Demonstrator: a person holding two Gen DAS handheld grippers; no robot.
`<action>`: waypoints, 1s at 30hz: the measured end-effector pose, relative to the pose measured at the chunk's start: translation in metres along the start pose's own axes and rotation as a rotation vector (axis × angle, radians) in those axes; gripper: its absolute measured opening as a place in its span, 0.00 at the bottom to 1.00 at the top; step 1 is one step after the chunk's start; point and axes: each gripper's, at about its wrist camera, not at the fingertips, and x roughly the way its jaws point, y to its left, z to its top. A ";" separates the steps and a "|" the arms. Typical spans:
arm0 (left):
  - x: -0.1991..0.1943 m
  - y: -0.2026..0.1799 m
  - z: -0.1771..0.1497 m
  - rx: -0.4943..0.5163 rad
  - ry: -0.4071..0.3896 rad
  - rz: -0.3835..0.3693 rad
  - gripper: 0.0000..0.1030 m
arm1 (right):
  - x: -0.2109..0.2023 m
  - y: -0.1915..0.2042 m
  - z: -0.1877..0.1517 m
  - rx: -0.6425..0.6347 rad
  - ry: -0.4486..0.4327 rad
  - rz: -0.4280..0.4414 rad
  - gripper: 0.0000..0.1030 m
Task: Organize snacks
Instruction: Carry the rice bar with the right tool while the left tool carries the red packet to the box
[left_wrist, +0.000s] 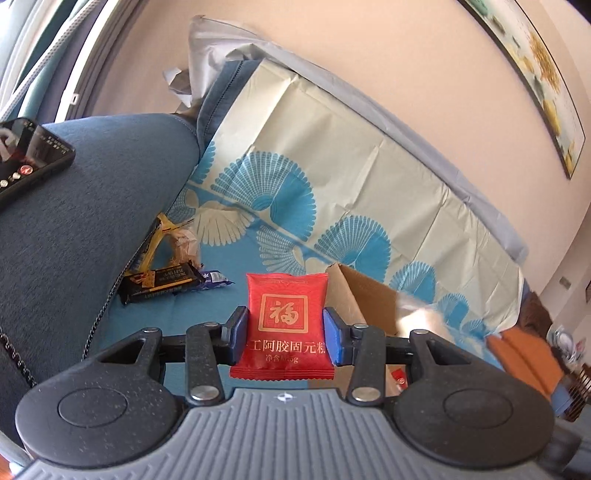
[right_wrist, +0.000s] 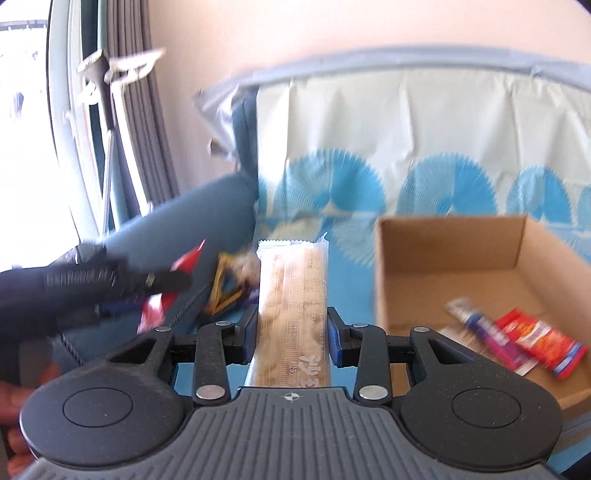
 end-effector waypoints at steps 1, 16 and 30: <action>-0.001 0.001 0.001 -0.009 -0.001 -0.004 0.46 | -0.006 -0.005 0.006 0.004 -0.017 -0.005 0.37; 0.020 -0.008 -0.003 0.026 0.037 -0.028 0.46 | -0.044 -0.152 0.026 0.055 -0.208 -0.247 0.37; 0.039 -0.015 -0.008 0.067 0.078 0.016 0.46 | -0.024 -0.162 0.017 0.081 -0.182 -0.230 0.37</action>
